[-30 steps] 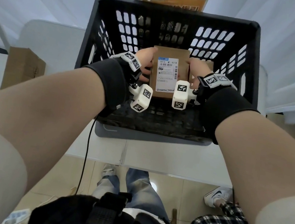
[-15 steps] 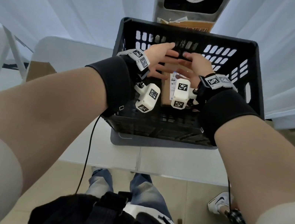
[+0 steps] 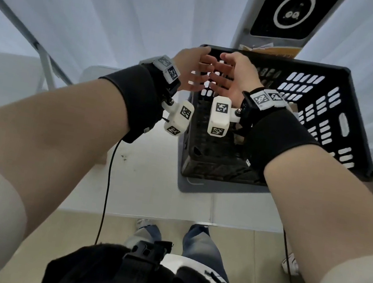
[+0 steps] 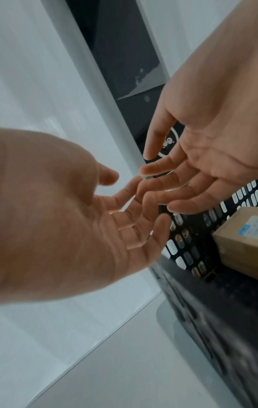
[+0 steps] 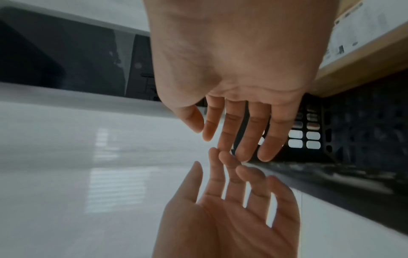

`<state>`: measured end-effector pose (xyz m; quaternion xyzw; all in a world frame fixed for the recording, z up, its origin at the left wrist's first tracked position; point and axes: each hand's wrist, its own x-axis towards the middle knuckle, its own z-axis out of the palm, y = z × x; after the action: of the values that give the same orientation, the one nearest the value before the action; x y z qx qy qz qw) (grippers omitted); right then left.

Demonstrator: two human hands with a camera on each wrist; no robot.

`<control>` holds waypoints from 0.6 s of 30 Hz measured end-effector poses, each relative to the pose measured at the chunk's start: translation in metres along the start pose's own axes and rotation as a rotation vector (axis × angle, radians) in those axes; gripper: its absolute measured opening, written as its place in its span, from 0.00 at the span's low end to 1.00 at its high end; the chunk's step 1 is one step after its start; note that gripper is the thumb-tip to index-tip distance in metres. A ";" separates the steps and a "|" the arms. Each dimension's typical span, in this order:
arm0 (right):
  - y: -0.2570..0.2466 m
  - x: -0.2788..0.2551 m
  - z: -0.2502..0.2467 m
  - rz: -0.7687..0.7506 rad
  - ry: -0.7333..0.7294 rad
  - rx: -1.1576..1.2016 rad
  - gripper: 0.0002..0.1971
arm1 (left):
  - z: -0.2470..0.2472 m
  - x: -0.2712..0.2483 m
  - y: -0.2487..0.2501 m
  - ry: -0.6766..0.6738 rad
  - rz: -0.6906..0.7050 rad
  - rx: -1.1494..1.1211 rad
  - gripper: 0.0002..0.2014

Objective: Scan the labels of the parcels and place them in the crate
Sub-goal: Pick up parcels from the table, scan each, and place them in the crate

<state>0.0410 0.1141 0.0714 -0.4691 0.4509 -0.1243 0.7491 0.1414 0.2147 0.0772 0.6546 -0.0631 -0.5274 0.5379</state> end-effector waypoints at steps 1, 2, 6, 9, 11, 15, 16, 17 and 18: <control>0.003 -0.001 0.011 0.004 -0.011 -0.011 0.10 | -0.010 -0.003 -0.001 0.012 0.009 0.004 0.14; 0.007 -0.003 0.023 0.009 -0.024 -0.025 0.10 | -0.022 -0.007 -0.003 0.020 0.017 0.008 0.14; 0.027 -0.004 0.067 0.061 -0.082 -0.072 0.09 | -0.069 -0.016 -0.016 0.091 -0.001 0.001 0.12; 0.048 -0.003 0.100 0.100 -0.126 -0.114 0.09 | -0.106 -0.020 -0.031 0.179 -0.025 0.033 0.12; 0.066 -0.002 0.121 0.135 -0.151 -0.152 0.09 | -0.136 -0.019 -0.044 0.321 -0.033 0.119 0.11; 0.102 0.004 0.151 0.204 -0.179 -0.226 0.09 | -0.197 -0.019 -0.071 0.504 -0.089 0.363 0.21; 0.110 0.006 0.156 0.227 -0.178 -0.247 0.10 | -0.212 -0.019 -0.079 0.535 -0.105 0.407 0.22; 0.118 0.010 0.161 0.250 -0.176 -0.269 0.10 | -0.225 -0.019 -0.086 0.558 -0.126 0.437 0.23; 0.126 0.012 0.166 0.273 -0.176 -0.290 0.10 | -0.237 -0.019 -0.095 0.569 -0.146 0.456 0.23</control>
<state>0.1496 0.2712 -0.0128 -0.5156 0.4563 0.0856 0.7202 0.2668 0.4172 -0.0164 0.8809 0.0201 -0.3337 0.3350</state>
